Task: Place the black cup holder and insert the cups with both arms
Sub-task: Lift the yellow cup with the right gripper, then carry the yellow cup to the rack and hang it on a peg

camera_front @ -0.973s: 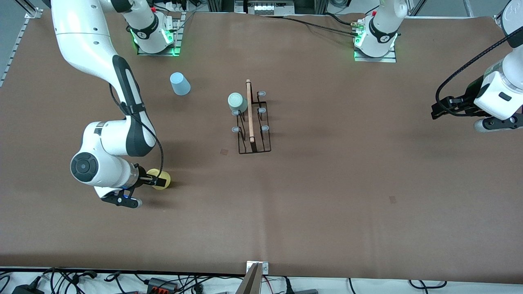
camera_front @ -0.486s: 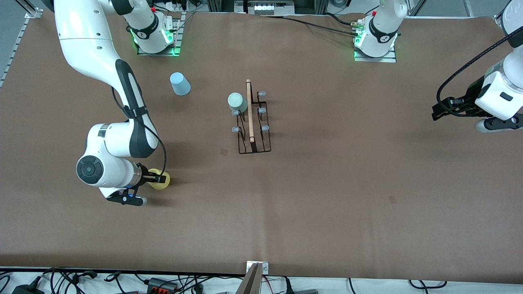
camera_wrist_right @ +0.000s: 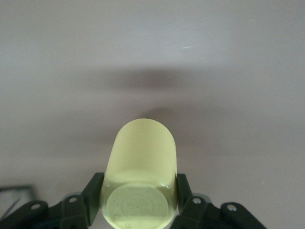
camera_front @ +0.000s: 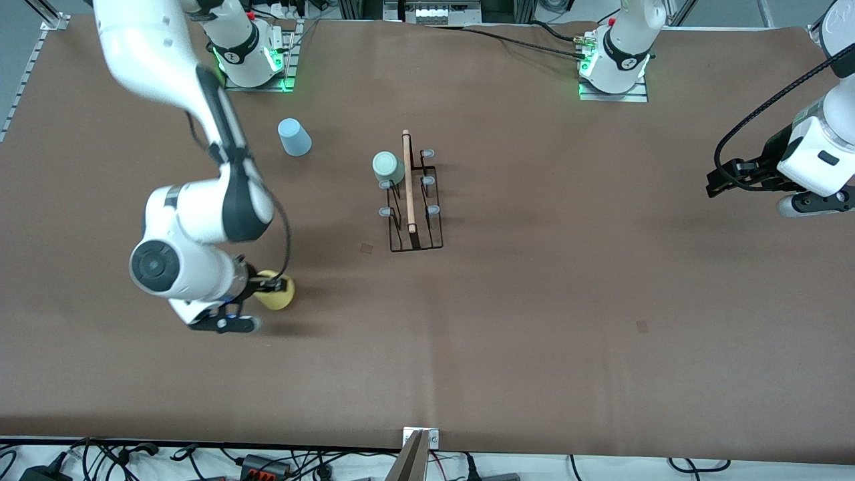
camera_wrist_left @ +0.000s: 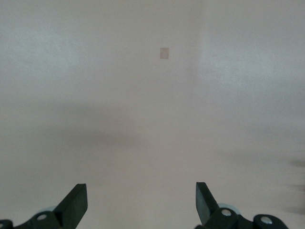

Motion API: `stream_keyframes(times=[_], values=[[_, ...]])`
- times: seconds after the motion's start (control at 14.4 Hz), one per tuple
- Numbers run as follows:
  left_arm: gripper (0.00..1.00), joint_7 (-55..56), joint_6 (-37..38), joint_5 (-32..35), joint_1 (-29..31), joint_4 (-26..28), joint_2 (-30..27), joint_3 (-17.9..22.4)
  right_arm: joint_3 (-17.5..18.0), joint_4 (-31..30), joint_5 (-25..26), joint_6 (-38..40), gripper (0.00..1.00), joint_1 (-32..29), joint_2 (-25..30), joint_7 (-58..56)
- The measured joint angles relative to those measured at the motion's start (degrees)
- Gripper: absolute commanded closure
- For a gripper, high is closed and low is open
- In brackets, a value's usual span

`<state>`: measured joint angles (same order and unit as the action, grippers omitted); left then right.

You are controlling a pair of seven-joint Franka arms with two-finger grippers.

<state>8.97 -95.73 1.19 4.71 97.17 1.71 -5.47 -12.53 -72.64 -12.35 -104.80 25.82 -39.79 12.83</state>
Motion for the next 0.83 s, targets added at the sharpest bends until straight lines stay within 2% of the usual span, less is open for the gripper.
stream_keyframes(times=[0.28,0.83], values=[[0.00,0.00,0.00,0.00,0.03,-0.02,0.00,0.00,0.08,3.57,0.00,5.95,0.76,7.83,3.32,9.19],[0.00,0.00,-0.01,0.00,0.04,-0.02,0.00,-0.01,0.15,3.57,-0.01,6.61,0.75,17.51,3.46,21.35]])
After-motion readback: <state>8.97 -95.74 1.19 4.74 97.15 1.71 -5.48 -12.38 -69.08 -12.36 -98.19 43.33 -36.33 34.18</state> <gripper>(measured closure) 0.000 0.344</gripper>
